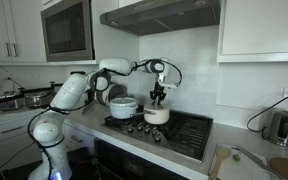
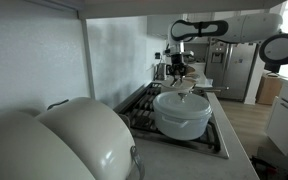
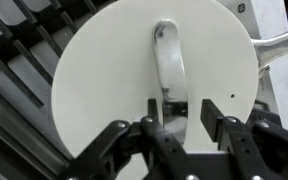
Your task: Move the pot at the right to the left then remove the lid on the pot on the right and place it on the stove
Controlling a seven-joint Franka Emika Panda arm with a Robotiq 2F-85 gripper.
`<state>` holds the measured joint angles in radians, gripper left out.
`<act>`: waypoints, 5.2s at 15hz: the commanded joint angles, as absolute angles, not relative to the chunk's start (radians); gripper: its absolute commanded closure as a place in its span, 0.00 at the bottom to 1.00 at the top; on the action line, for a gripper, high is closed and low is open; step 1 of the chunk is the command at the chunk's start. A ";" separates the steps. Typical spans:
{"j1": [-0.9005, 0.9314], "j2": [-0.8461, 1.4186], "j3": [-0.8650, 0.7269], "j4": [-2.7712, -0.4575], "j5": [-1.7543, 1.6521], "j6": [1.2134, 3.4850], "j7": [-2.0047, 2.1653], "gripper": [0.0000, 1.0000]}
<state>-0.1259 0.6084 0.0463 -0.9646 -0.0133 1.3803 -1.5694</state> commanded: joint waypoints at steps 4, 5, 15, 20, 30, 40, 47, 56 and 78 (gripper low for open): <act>-0.134 0.568 0.061 -0.989 0.008 1.382 -1.581 0.98; -0.133 0.569 0.061 -0.988 0.007 1.381 -1.582 0.94; -0.106 0.594 0.056 -0.923 -0.014 1.362 -1.550 0.94; -0.071 0.611 0.049 -0.853 -0.034 1.352 -1.528 0.94; -0.060 0.729 -0.005 -0.575 -0.118 1.281 -1.352 0.94; -0.203 0.752 -0.057 -0.492 -0.086 1.247 -1.326 0.94; -0.302 0.764 -0.051 -0.488 -0.073 1.236 -1.327 0.94; -0.409 0.863 -0.045 -0.371 -0.042 1.162 -1.333 0.94; -0.434 0.961 0.009 -0.454 -0.014 1.248 -1.339 0.94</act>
<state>-0.4252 0.9979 0.0001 -0.4109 -0.0295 1.2356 -1.3469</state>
